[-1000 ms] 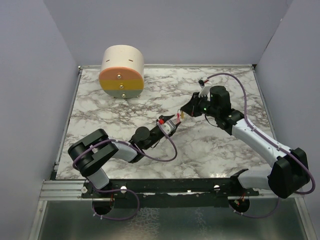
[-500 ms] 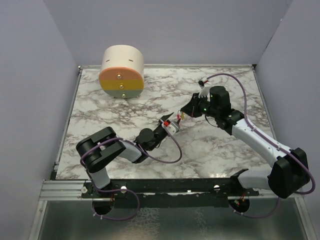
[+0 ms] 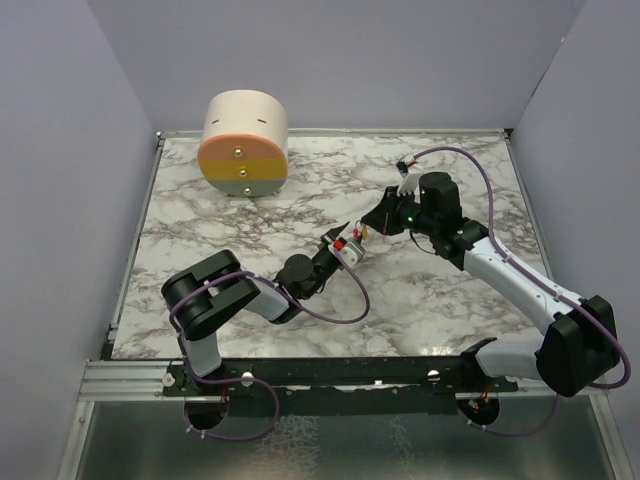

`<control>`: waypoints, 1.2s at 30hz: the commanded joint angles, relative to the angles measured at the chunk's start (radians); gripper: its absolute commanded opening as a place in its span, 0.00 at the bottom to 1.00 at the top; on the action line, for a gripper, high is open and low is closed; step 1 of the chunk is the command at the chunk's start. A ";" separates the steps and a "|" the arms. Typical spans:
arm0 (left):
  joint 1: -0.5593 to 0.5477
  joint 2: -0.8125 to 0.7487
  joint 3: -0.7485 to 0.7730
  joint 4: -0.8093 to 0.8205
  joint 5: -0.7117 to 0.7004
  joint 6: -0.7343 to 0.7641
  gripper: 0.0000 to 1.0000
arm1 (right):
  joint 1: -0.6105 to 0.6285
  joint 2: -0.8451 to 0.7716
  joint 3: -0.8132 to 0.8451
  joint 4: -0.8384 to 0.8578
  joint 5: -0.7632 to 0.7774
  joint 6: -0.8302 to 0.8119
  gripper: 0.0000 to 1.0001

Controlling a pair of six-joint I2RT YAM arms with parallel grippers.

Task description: Put the keys on the keyring

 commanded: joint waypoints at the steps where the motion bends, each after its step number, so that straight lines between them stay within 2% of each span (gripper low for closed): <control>1: -0.007 0.013 0.029 0.049 -0.001 0.003 0.46 | -0.001 -0.014 0.022 -0.005 -0.025 0.012 0.01; 10: -0.009 0.024 0.040 0.066 0.009 0.000 0.45 | -0.001 -0.004 0.020 -0.004 -0.032 0.015 0.01; 15: -0.011 0.027 0.042 0.077 0.011 0.001 0.41 | -0.001 0.000 0.020 -0.003 -0.037 0.017 0.01; 21: -0.011 0.029 0.035 0.111 0.015 0.000 0.30 | -0.001 0.007 0.019 -0.005 -0.042 0.020 0.01; 30: -0.013 0.037 0.016 0.146 0.025 -0.002 0.19 | -0.001 0.013 0.017 -0.006 -0.041 0.024 0.01; 36: -0.013 0.035 0.001 0.171 0.026 -0.003 0.03 | -0.001 0.015 0.018 -0.011 -0.038 0.023 0.01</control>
